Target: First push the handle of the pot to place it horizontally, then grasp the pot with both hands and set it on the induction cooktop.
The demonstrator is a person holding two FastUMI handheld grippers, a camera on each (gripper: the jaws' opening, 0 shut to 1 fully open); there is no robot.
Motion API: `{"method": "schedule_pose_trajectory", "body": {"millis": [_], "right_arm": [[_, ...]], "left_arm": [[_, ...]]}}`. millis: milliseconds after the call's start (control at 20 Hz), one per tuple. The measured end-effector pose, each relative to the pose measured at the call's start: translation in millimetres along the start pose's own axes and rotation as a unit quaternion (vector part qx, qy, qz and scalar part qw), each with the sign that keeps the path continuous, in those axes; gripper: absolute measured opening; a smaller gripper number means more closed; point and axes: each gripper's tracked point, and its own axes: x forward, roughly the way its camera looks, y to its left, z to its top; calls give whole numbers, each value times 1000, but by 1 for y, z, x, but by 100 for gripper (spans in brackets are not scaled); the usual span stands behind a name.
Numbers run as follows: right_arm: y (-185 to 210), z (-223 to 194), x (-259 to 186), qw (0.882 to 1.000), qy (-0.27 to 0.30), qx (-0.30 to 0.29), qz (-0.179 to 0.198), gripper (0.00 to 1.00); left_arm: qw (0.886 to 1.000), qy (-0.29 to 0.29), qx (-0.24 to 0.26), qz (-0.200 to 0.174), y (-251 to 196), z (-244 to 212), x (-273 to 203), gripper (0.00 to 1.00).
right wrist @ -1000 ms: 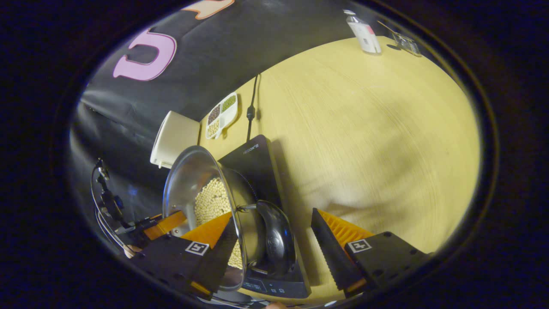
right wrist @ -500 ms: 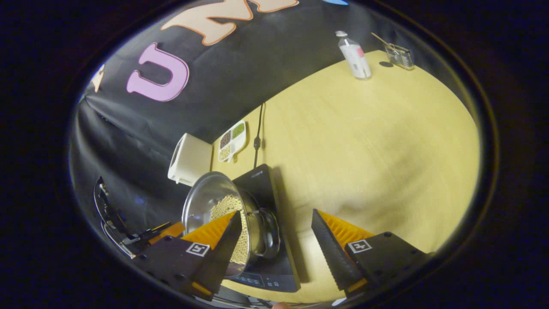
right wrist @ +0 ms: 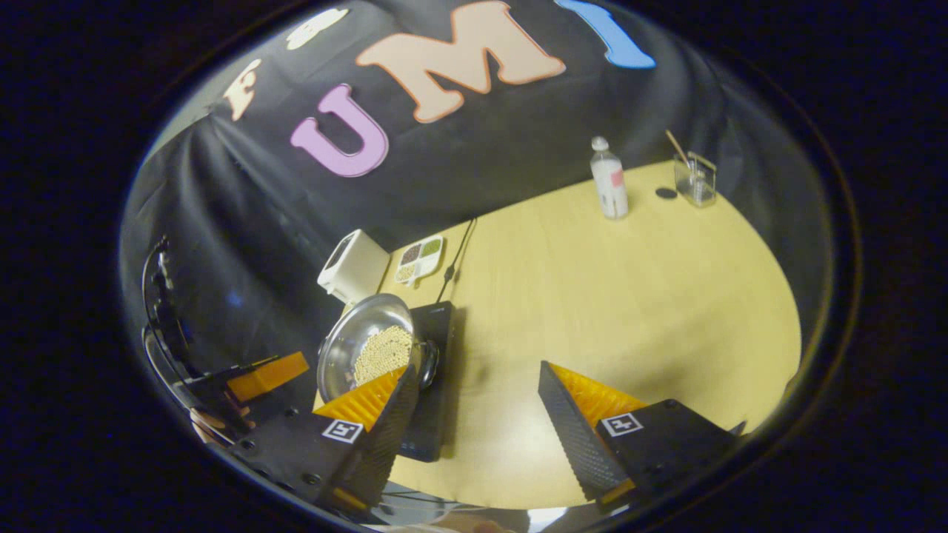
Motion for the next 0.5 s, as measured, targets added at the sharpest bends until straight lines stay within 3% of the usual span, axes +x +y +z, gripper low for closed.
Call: {"method": "schedule_pose_trajectory", "body": {"millis": [50,200,250,300,450,500], "right_arm": [[-2,10,-15,1000,-16,-16,4,92],[-14,45,-61,996,-67,-50,11,100],[-18,56,-76,994,-87,-63,12,100],[-20,68,-89,992,-106,-74,10,92],[-32,96,-135,982,-160,-100,8,100],[-35,104,-151,979,-176,-103,9,92]], "left_arm": [[1000,-20,-6,2,-18,6,-17,100],[997,-80,-18,6,-59,26,-58,99],[994,-103,-23,9,-70,35,-70,99],[991,-127,-30,14,-78,44,-83,99],[980,-195,-34,23,-100,68,-118,99],[976,-214,-27,29,-104,74,-127,99]]}}
